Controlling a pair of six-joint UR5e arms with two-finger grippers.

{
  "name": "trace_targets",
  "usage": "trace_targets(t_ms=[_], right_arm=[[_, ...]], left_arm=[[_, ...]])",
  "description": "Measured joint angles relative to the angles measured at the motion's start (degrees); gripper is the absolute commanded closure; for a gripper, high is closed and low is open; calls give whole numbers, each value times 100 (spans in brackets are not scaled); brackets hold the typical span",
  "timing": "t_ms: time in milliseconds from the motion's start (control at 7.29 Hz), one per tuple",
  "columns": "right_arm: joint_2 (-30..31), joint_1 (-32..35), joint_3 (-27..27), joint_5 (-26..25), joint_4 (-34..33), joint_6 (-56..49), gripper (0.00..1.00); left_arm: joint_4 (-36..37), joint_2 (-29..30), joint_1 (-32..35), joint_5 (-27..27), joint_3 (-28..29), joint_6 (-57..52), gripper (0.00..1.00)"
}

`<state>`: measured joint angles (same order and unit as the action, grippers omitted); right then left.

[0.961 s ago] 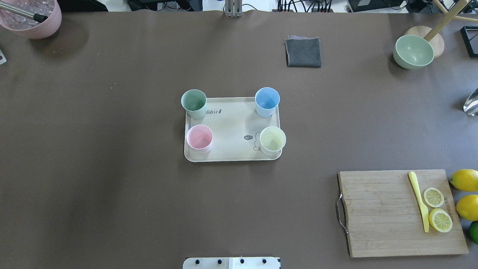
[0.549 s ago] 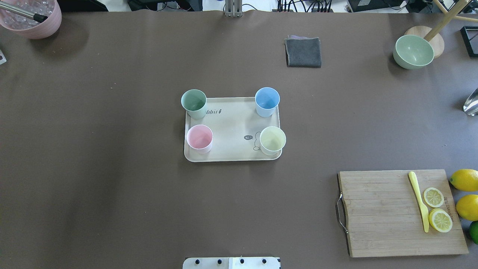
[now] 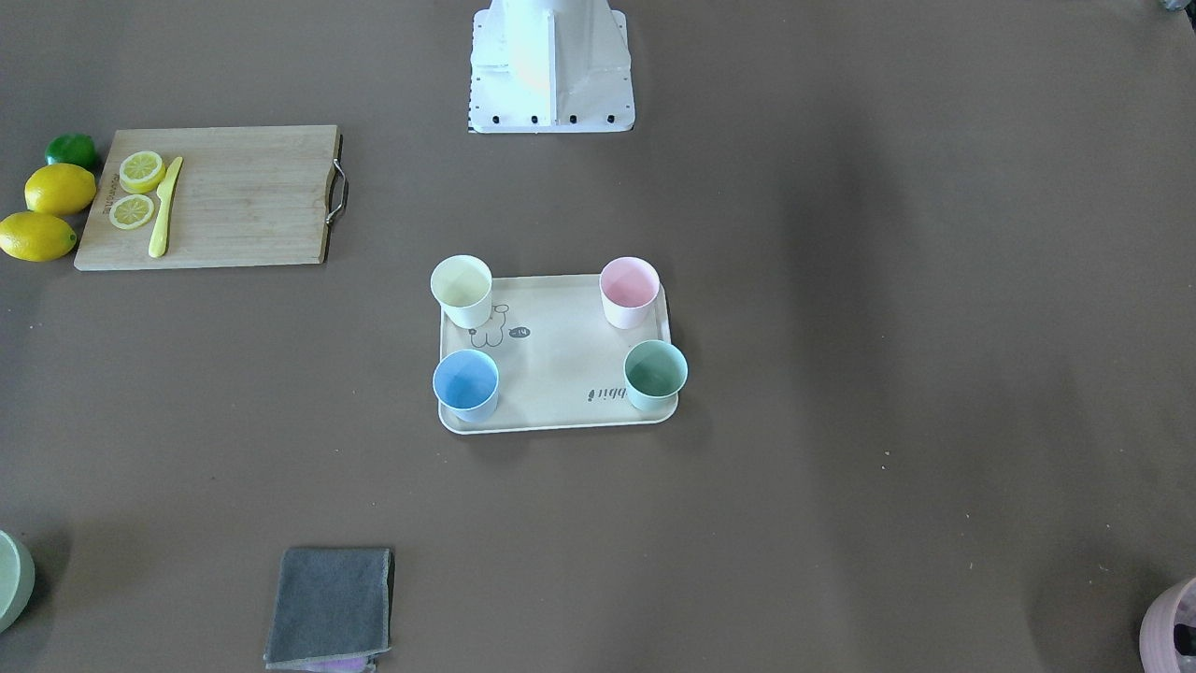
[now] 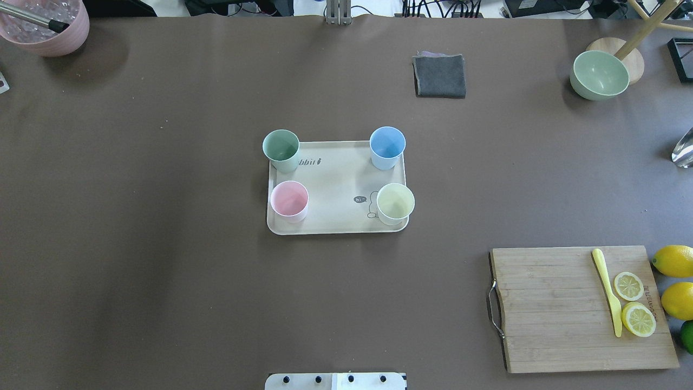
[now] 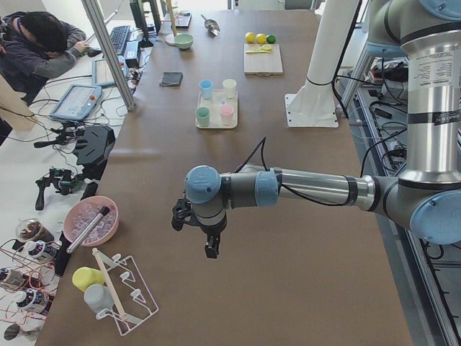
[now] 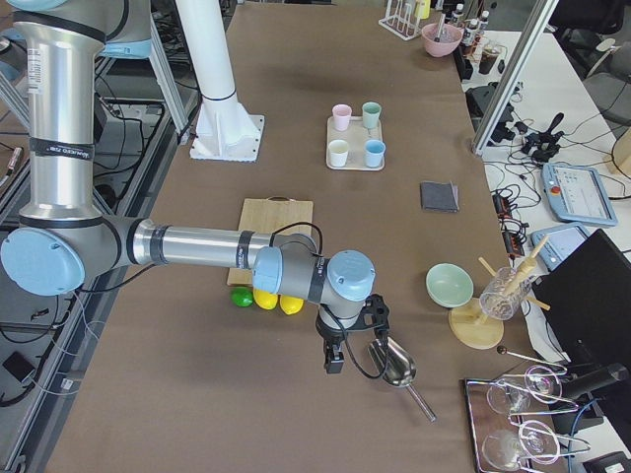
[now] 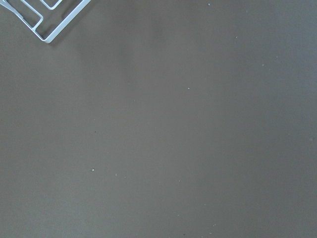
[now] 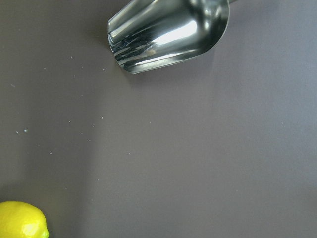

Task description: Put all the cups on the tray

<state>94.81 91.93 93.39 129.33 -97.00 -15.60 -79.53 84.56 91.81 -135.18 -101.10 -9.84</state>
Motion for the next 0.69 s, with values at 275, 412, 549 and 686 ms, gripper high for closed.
trace_targets(t_ms=[275, 412, 549, 686], right_arm=[[21, 0, -9, 39, -2, -17, 0], [21, 0, -9, 42, -3, -10, 0], [21, 0, -7, 46, -3, -2, 0], [20, 0, -5, 54, -3, 0, 0]], left_arm=[[-100, -7, 3, 6, 3, 0, 2], [-136, -8, 3, 6, 2, 0, 2], [-151, -9, 3, 3, -2, 0, 2], [-157, -9, 3, 3, -5, 0, 2]])
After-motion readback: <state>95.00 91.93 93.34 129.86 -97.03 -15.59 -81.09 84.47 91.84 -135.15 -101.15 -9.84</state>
